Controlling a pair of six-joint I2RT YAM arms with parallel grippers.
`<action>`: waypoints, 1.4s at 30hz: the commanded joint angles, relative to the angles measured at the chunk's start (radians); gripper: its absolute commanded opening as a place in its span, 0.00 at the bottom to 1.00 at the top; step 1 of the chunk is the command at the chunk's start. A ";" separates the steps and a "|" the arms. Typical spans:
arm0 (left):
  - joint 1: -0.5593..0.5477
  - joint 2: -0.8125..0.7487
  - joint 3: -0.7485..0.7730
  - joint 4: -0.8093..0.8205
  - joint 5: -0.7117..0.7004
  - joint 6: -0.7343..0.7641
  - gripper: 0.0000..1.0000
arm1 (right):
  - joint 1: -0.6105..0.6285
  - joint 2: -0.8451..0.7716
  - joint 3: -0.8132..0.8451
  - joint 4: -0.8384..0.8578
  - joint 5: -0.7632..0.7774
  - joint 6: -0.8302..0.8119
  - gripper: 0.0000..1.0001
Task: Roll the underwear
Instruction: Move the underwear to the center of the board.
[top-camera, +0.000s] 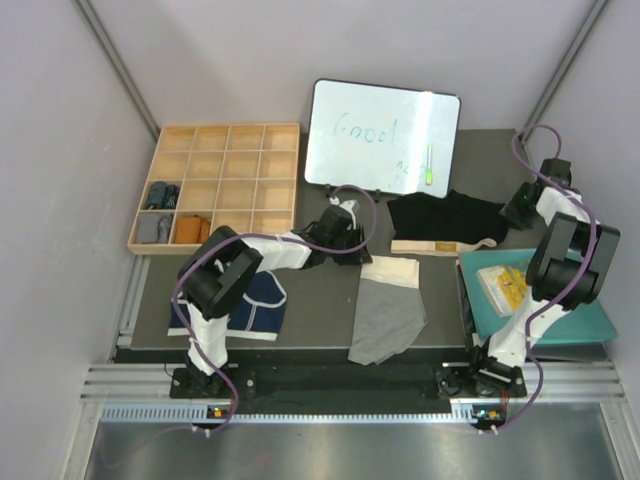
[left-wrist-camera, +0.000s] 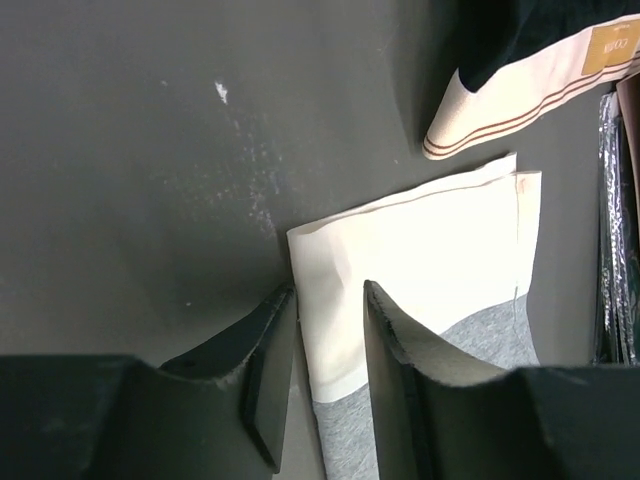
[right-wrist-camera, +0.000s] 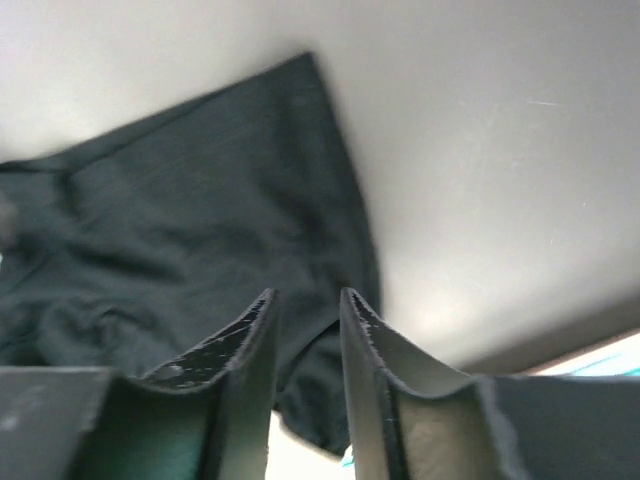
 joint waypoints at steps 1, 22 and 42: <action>-0.024 0.063 0.043 -0.097 -0.076 0.022 0.36 | 0.006 -0.154 -0.028 0.007 -0.055 0.009 0.38; 0.042 0.020 0.067 -0.198 -0.349 0.080 0.00 | 0.426 -0.409 -0.227 0.034 -0.092 0.047 0.50; 0.117 0.056 0.129 -0.168 -0.302 0.157 0.00 | 0.721 -0.442 -0.517 0.162 -0.175 0.092 0.65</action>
